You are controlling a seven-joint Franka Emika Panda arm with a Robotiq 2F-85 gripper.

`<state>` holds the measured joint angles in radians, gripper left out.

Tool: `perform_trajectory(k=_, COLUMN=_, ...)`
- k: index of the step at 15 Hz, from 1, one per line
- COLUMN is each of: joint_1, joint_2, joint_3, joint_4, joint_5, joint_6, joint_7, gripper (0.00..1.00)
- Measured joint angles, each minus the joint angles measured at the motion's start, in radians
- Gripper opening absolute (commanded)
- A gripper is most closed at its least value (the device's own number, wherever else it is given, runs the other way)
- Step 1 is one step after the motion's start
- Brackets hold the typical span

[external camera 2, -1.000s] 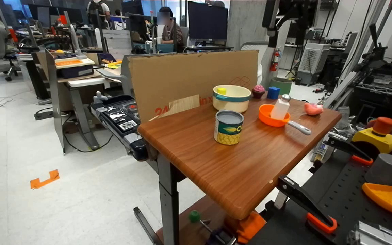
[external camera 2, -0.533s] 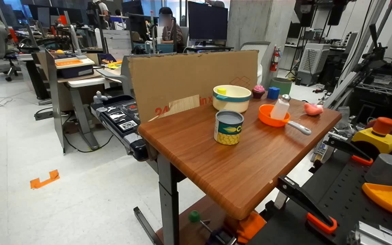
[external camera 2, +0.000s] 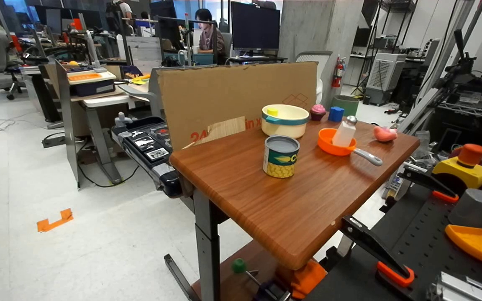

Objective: Put the yellow cylinder inside the pot

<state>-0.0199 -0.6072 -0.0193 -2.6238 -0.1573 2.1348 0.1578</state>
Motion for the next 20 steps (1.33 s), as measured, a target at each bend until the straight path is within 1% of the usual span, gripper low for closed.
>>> perform_trajectory(k=3, joint_1=-0.001, joint_2=-0.068, joint_3=0.002, joint_4=-0.037, joint_5=0.000, joint_6=-0.001, joint_7=-0.008, gripper=1.00)
perform_trajectory(k=6, joint_1=-0.009, joint_2=-0.102, joint_3=0.006, joint_4=-0.047, joint_5=0.000, joint_6=-0.033, joint_7=-0.007, gripper=1.00)
perform_trajectory(k=20, joint_1=-0.012, joint_2=-0.105, joint_3=0.009, joint_4=-0.049, joint_5=0.000, joint_6=-0.034, joint_7=-0.007, gripper=1.00)
